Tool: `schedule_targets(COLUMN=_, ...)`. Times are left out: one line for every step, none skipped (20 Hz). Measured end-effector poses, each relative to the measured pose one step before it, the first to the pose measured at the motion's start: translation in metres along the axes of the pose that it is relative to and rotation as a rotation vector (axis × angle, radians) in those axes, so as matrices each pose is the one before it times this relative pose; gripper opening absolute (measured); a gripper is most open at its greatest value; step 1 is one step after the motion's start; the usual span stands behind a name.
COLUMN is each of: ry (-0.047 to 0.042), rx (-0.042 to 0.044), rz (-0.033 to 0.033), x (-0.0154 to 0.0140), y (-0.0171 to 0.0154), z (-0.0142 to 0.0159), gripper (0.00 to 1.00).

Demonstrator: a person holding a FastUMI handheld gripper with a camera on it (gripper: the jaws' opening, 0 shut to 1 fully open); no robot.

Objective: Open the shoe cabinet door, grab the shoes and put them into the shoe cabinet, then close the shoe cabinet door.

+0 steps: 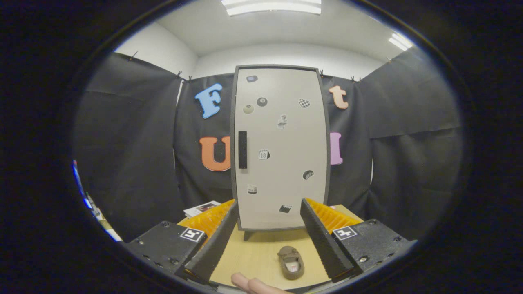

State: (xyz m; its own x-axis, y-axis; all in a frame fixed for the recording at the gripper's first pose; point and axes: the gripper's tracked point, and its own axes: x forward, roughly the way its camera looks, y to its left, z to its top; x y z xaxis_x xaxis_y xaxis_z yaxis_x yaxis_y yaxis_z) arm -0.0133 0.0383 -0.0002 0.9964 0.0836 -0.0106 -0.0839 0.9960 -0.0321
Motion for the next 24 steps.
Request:
schedule_targets(ry=-0.00030, rx=-0.00514, rz=0.00323, x=0.00266, y=0.00275, z=0.00258, gripper=0.99)
schedule_targets(ry=0.00025, rx=-0.01774, rz=-0.00144, x=0.00519, y=0.00191, z=0.00236, gripper=0.99)
schedule_targets(ry=0.00436, rx=-0.01917, rz=0.01221, x=0.00693, y=0.00382, z=0.00161, gripper=0.99)
schedule_targets(ry=0.01432, rx=-0.00793, rz=0.02276, x=0.00655, y=0.00713, z=0.00054, gripper=0.99)
schedule_targets(ry=0.01228, rx=0.00862, rz=0.02729, x=0.00574, y=0.00576, z=0.00247, gripper=0.99)
schedule_targets(ry=-0.00396, rx=0.01916, rz=0.02915, x=0.00431, y=0.00489, z=0.00818, gripper=0.99)
schedule_targets(ry=-0.01384, rx=0.01848, rz=0.02521, x=0.00453, y=0.00410, z=0.01079, gripper=0.99)
schedule_targets(ry=-0.01442, rx=0.01962, rz=0.02237, x=0.00491, y=0.00273, z=0.00970, gripper=0.99)
schedule_targets(ry=-0.01193, rx=0.01878, rz=0.02010, x=0.00544, y=0.00257, z=0.00905, gripper=0.99)
schedule_targets(ry=-0.01545, rx=0.01559, rz=0.01013, x=0.00573, y=0.00215, z=0.00863, gripper=0.99)
schedule_targets(ry=-0.02238, rx=0.00783, rz=0.00355, x=0.00712, y=0.00074, z=0.01136, gripper=0.99)
schedule_targets(ry=-0.02032, rx=0.00403, rz=0.00211, x=0.00856, y=0.00184, z=0.00932, gripper=0.99)
schedule_targets(ry=-0.01465, rx=-0.00081, rz=-0.00063, x=0.00988, y=0.00191, z=0.00798, gripper=0.99)
schedule_targets(ry=-0.00711, rx=-0.00681, rz=-0.00476, x=0.01139, y=0.00314, z=0.00373, gripper=0.99)
schedule_targets(ry=-0.00474, rx=-0.01485, rz=0.01012, x=0.01187, y=0.00584, z=0.00434, gripper=0.99)
schedule_targets(ry=-0.00439, rx=-0.01148, rz=0.00531, x=0.01278, y=0.00619, z=0.00370, gripper=0.99)
schedule_targets(ry=-0.00862, rx=-0.00502, rz=0.01144, x=0.01233, y=0.00674, z=0.00423, gripper=0.99)
schedule_targets(ry=-0.00384, rx=-0.01509, rz=0.00229, x=0.01307, y=0.00524, z=0.00351, gripper=0.99)
schedule_targets(ry=-0.00584, rx=-0.01736, rz=-0.00603, x=0.01222, y=0.00190, z=0.00291, gripper=0.99)
schedule_targets(ry=-0.00237, rx=-0.01959, rz=-0.00816, x=0.01227, y=0.00216, z=0.00123, gripper=0.99)
schedule_targets(ry=-0.00043, rx=-0.01188, rz=-0.00455, x=0.01110, y=0.00269, z=-0.00058, gripper=0.99)
schedule_targets(ry=-0.01624, rx=-0.01800, rz=0.00833, x=0.01079, y=0.00493, z=0.00299, gripper=0.99)
schedule_targets(ry=-0.01437, rx=-0.01581, rz=0.00969, x=0.01370, y=0.00252, z=0.00103, gripper=0.99)
schedule_targets(ry=-0.01083, rx=-0.01204, rz=-0.00794, x=0.01258, y=-0.00567, z=-0.00342, gripper=0.99)
